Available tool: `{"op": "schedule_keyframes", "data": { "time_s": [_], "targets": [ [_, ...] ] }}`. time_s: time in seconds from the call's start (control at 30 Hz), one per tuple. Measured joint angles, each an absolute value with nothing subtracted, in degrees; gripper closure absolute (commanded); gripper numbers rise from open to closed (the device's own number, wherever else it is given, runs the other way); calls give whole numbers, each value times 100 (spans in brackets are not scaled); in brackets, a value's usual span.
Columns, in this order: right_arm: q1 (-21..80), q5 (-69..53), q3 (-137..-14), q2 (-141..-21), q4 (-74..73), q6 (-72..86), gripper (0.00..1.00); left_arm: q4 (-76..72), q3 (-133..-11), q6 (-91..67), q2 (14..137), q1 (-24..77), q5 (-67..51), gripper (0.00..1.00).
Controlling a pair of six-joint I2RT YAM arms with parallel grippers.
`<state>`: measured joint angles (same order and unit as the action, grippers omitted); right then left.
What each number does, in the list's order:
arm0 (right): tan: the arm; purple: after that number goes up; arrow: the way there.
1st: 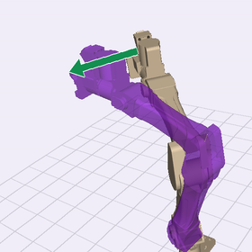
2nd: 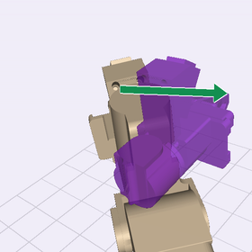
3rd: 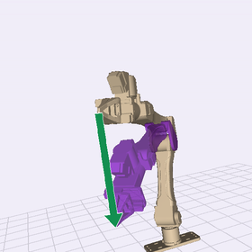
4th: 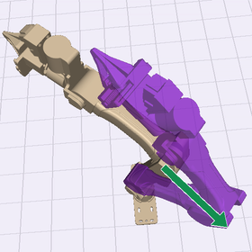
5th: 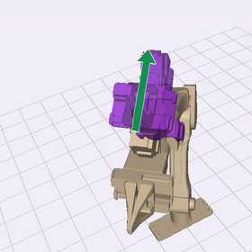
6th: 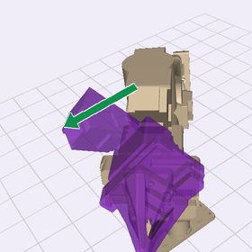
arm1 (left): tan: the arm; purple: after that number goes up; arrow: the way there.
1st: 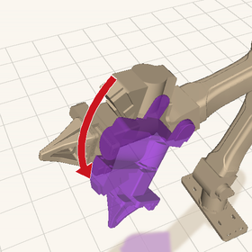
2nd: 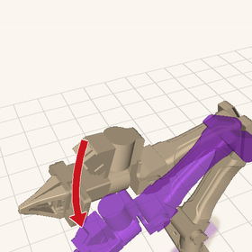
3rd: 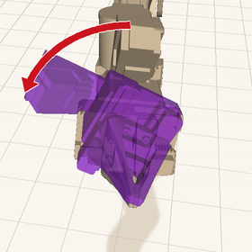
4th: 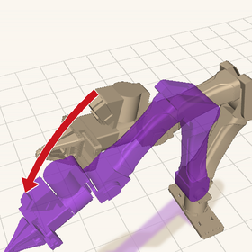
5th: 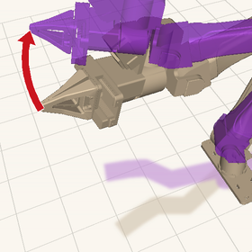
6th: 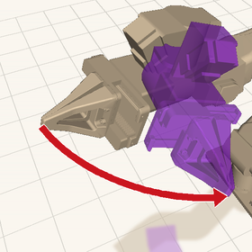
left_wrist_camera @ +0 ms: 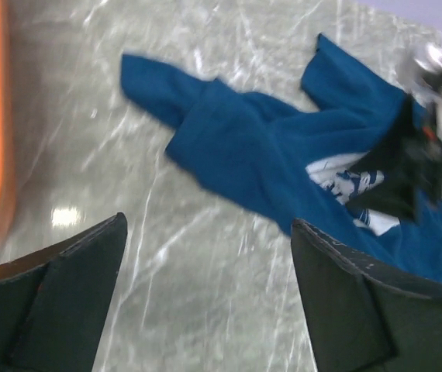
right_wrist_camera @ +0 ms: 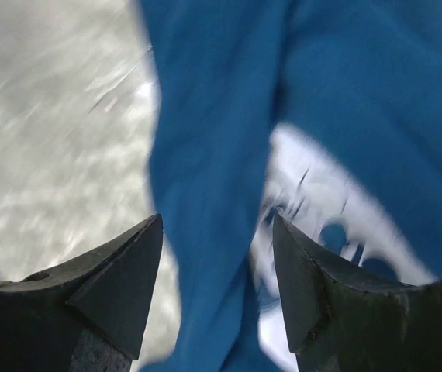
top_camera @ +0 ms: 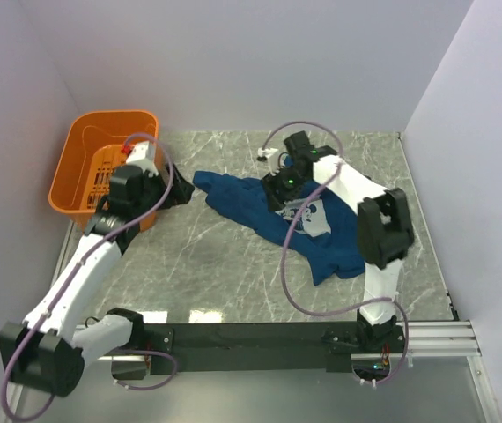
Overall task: Fold and stack the t-shirts
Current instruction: Flatten the tshirt out
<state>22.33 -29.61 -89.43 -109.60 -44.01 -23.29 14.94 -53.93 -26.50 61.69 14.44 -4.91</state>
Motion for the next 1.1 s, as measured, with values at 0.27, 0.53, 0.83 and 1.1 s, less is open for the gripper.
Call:
{"op": "schedule_keyframes", "data": {
  "time_s": [0.27,0.53,0.83,1.1],
  "targets": [
    [2665,-1859,-9990,-12217,-4276,-1643,36,1874,-4458,-3201,4759,1308,-174,6],
    [2829,-1747,-10095,-12411,-4359,-1531,85,2060,-4230,-3518,4377,1308,-123,6],
    [3035,-2982,-9238,-11518,-4633,-2143,100,2104,-4187,-3566,4388,1308,-169,6],
    [4890,-3651,-7837,-10339,-5284,-3924,43,2043,-3962,-3583,4563,1304,-381,6]
  ]
}}
